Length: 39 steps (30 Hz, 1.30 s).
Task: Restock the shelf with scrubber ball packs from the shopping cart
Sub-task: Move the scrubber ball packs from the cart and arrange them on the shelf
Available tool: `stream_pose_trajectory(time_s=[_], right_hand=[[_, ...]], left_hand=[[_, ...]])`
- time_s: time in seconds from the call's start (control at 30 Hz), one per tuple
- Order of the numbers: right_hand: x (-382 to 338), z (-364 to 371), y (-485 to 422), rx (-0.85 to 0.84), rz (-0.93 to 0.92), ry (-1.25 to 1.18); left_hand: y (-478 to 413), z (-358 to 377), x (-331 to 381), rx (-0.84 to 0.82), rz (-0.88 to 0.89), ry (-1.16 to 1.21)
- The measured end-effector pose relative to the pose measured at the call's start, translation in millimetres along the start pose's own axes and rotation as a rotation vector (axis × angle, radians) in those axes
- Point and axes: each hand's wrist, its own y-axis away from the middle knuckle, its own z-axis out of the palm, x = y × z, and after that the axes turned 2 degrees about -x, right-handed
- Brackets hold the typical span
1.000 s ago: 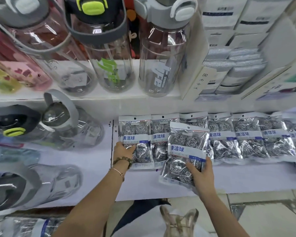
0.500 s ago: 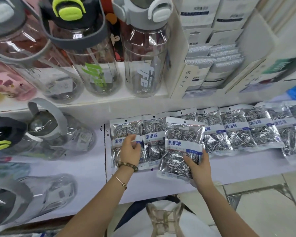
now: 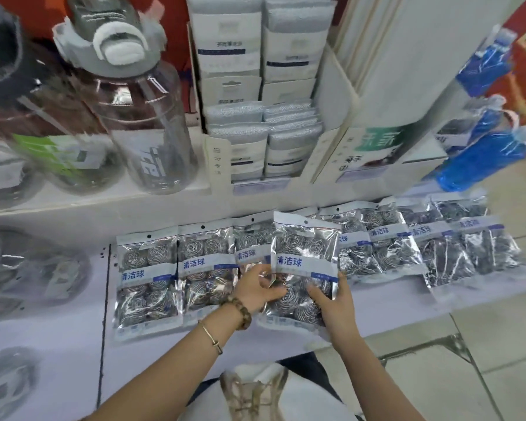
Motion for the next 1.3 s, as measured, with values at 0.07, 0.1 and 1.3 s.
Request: stream_pose_trajectory(time_s=[0.07,0.1,1.3], right_hand=[[0.4,-30.0,-19.2,-0.039,0.016,0.021],[1.4,-44.7,-29.3,-0.064,0.016,0.037],[34.2,-218.6,-217.1,-0.444,-0.358,1.386]], left_hand=[[-12.8,28.1,11.7,0.054,-0.009,-0.016],[-17.9,40.7,17.9,0.075,-0.016,-0.023],[-140.0,227.2,76.7,0.125,-0.024,-1.07]])
